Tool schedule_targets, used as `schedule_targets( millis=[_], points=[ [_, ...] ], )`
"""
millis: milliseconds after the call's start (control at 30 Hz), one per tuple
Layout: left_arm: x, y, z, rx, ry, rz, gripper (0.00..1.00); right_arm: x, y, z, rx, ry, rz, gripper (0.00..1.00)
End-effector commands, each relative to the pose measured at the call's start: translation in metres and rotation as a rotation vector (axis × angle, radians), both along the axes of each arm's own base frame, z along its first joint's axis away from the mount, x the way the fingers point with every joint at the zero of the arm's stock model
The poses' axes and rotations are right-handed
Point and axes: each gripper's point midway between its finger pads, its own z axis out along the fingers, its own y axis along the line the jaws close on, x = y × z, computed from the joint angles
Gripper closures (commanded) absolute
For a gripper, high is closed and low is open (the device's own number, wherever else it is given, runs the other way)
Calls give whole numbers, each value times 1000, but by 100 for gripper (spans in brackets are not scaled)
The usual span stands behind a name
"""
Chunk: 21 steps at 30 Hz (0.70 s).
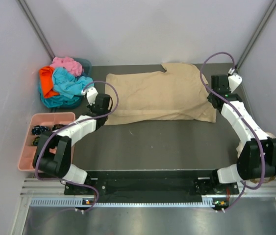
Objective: Fold and stack the t-shirts
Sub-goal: Fold the flattened tshirt in 1/3 of the way
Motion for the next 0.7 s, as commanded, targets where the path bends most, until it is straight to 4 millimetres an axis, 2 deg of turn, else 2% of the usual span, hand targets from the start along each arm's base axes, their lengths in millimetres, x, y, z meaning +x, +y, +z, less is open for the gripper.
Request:
schedule_targets(
  millis=[0, 67, 233, 267, 300, 333, 367, 433, 667],
  points=[
    [28, 4, 21, 6, -86, 23, 100, 32, -2, 28, 6, -95, 1, 100],
    [34, 5, 23, 7, -94, 25, 100, 43, 0, 28, 6, -95, 2, 100],
    [50, 5, 13, 7, -80, 34, 100, 66, -1, 31, -3, -89, -2, 100],
    [54, 4, 15, 3, -88, 31, 100, 71, -1, 25, -3, -76, -4, 100],
    [56, 3, 9, 9, -74, 27, 100, 74, -2, 21, -2, -66, -7, 100],
    [59, 3, 9, 11, -75, 26, 100, 79, -3, 24, -1, -73, -9, 100],
    [64, 2, 10, 13, -77, 22, 100, 82, -1, 15, 3, -51, -3, 100],
    [67, 2, 4, 22, -62, 24, 100, 89, -1, 15, 7, -53, -6, 100],
    [79, -1, -4, 43, -46, 14, 100, 101, 3, -6, 16, -10, 5, 100]
  ],
)
